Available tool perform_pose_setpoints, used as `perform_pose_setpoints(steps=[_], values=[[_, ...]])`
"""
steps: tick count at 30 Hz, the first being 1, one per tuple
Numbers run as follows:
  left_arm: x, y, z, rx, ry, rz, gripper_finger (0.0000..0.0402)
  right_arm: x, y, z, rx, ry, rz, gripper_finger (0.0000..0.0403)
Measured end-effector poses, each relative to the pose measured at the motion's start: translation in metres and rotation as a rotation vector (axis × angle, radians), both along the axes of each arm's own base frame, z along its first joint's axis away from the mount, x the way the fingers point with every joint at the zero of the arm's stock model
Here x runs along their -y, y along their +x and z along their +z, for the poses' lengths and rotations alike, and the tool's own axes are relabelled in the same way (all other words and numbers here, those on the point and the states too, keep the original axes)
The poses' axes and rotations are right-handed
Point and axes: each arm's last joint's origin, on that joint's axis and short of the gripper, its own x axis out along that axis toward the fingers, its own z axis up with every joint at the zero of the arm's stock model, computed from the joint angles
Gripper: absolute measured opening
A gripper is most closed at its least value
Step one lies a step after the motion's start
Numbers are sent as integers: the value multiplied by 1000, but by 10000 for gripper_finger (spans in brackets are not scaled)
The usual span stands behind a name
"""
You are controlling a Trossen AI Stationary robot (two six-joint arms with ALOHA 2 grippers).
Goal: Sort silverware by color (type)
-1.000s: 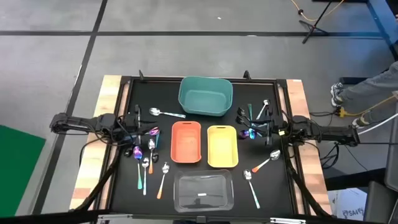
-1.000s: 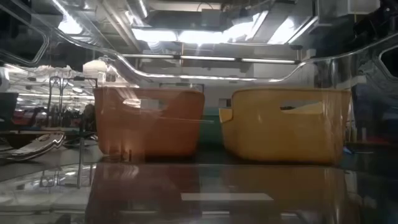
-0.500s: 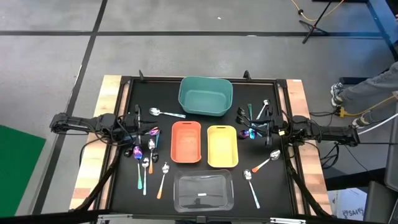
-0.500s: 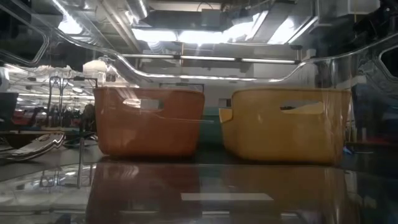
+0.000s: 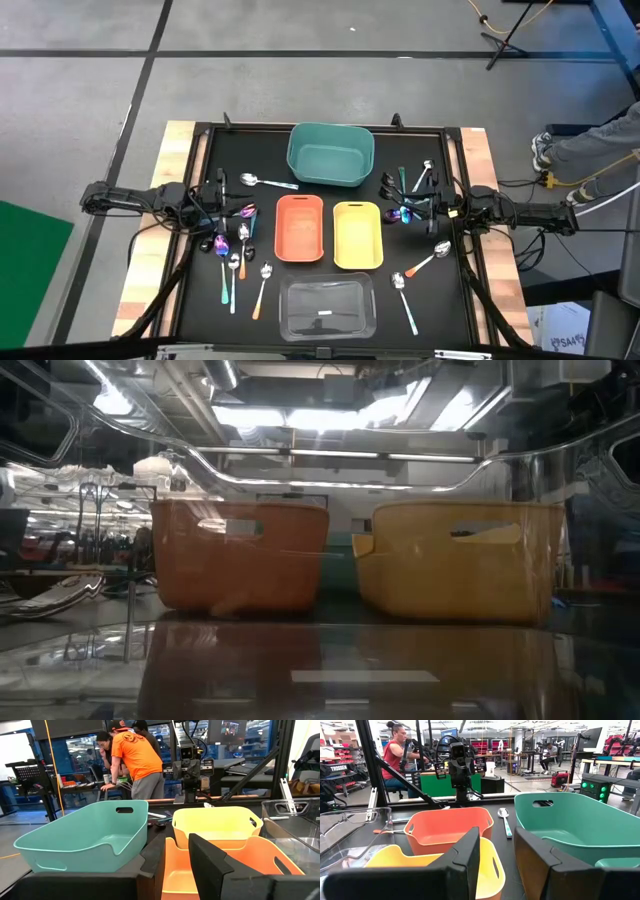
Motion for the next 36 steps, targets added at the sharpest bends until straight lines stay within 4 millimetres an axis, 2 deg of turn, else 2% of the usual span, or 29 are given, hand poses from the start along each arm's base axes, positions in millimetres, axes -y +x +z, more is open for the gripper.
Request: perform_pose_setpoints(steps=[26,36], values=[[0,0,1,7,-1,10,79,0,0,1,15,0,-11,112],[-2,-1,1,27,-93,82,79,0,0,2,19,0,-11,112]])
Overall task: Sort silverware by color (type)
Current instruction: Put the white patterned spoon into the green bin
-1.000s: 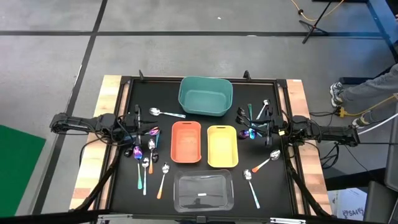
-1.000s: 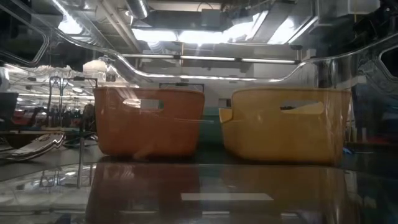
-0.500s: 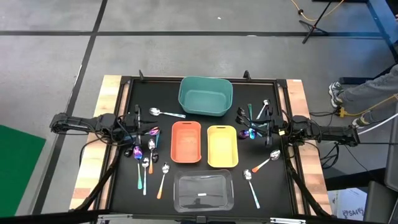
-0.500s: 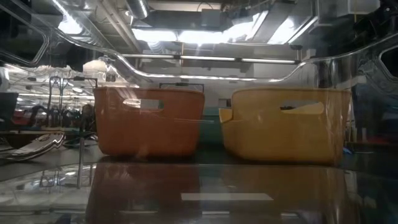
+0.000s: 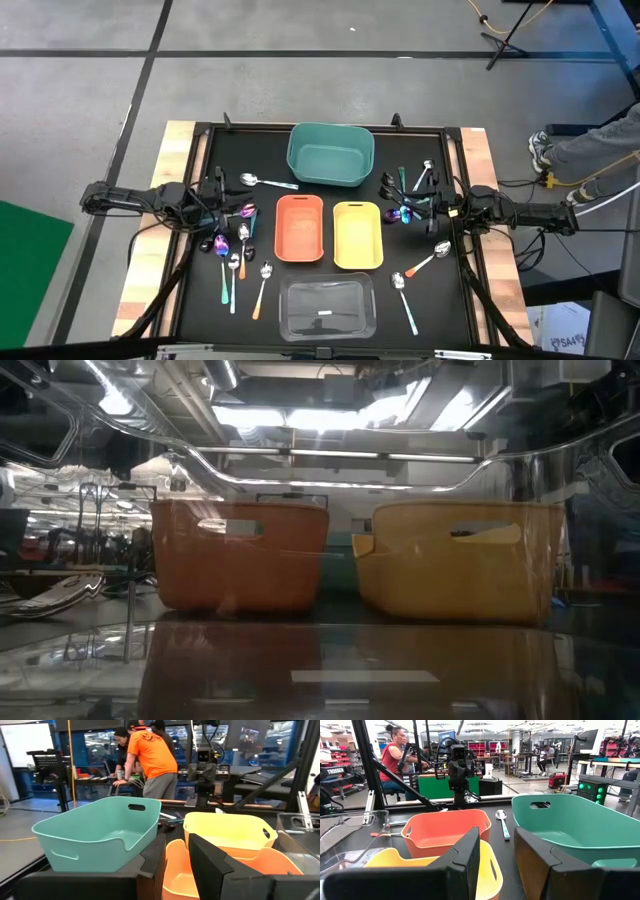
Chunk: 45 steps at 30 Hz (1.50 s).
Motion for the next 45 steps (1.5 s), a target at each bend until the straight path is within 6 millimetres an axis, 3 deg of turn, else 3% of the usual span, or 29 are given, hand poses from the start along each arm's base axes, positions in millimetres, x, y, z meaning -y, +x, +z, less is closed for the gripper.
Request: perform_pose_setpoints(steps=[8,20,28,36,45], values=[[0,0,0,32,-114,10,121,0,0,0,2,0,0,112],[-4,-1,1,47,-121,132,207,0,0,0,2,0,0,112],[-7,-4,8,129,-133,265,210,0,0,0,3,0,0,112],[-8,-7,21,242,-143,274,208,0,0,0,3,0,0,112],[-12,-9,49,284,-146,319,208,0,0,0,3,0,2,112]])
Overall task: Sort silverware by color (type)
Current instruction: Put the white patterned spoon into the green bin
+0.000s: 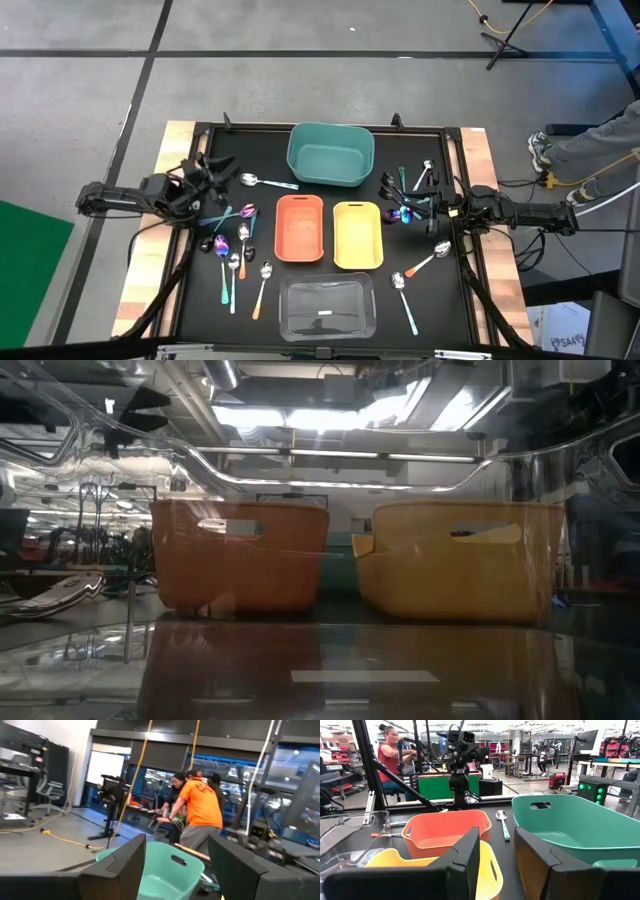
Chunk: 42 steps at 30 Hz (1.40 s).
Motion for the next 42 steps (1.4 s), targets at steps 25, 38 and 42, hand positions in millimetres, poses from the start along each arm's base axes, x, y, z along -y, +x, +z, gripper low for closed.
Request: perform_pose_setpoints(steps=[25,38,42], values=[[-27,46,59,-403,14,-34,208,0,0,-1,-7,0,1,112],[-41,55,53,-616,-87,-211,208,0,0,-1,-15,0,5,112],[-47,59,45,-667,-132,-235,208,0,0,-1,-16,0,5,112]])
